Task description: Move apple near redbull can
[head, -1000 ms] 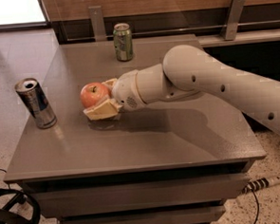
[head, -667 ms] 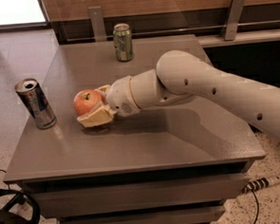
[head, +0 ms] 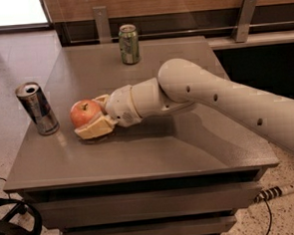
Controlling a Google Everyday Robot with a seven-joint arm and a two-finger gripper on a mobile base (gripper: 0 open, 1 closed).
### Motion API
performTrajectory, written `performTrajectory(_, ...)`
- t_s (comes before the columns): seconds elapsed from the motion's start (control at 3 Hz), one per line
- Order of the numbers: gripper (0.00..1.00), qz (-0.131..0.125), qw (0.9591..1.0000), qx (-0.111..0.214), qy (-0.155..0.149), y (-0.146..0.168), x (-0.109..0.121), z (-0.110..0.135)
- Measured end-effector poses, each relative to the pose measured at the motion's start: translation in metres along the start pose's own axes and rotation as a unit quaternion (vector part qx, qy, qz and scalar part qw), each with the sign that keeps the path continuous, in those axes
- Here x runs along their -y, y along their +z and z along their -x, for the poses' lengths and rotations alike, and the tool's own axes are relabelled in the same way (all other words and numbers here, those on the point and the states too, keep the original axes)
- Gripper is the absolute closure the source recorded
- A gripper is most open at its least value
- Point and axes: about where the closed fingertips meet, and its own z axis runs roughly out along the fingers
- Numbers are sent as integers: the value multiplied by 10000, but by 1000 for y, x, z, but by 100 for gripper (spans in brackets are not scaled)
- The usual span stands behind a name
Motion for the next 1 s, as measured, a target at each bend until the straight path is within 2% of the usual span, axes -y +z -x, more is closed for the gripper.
performTrajectory(0.33,90,138,9998,116,-62,10,-1,-2)
performTrajectory(1.0,44,170,9998,109,-71,13,-4,-1)
